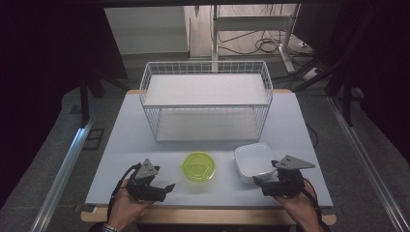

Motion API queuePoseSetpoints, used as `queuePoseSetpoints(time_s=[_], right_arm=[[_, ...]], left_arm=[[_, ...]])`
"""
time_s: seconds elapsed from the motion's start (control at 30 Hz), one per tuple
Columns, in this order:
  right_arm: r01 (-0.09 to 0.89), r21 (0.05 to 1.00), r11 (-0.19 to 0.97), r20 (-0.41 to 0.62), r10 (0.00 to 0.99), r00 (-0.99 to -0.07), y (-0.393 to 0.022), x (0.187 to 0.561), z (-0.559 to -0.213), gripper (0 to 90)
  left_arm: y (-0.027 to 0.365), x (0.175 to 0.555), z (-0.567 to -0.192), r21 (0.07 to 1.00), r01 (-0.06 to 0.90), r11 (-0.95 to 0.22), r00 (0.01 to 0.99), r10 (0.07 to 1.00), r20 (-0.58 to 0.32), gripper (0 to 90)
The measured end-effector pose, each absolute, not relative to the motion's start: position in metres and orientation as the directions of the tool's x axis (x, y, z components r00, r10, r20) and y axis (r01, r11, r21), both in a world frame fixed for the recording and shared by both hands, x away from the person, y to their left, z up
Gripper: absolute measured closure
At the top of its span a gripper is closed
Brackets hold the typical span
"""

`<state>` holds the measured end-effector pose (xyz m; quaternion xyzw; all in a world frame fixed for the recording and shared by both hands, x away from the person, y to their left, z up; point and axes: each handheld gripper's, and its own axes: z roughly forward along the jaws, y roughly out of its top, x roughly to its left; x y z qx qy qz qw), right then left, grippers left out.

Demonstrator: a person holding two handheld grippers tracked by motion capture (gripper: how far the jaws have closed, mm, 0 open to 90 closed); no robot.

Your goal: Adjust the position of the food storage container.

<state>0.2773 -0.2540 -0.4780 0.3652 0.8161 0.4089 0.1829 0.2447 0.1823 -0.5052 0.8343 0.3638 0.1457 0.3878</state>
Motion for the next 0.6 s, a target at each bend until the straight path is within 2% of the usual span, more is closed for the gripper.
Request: queuePoseSetpoints(time_s=[0.17, 0.43, 0.6], right_arm=[[0.433, 0.81, 0.395, -0.012, 0.75, -0.662, -0.254, 0.276, -0.475, 11.2], [0.428, 0.811, 0.399, -0.026, 0.755, -0.655, -0.255, 0.276, -0.475, 12.4], [0.423, 0.813, 0.401, -0.036, 0.759, -0.65, -0.255, 0.276, -0.474, 12.4]], left_arm=[[0.175, 0.243, -0.495, 0.796, 0.458, -0.395, 0.724, 0.686, -0.076, 37.2], [0.15, 0.25, -0.485, 0.804, 0.455, -0.383, 0.733, 0.674, -0.094, 60.2], [0.126, 0.254, -0.478, 0.806, 0.423, -0.414, 0.77, 0.633, -0.079, 73.1]])
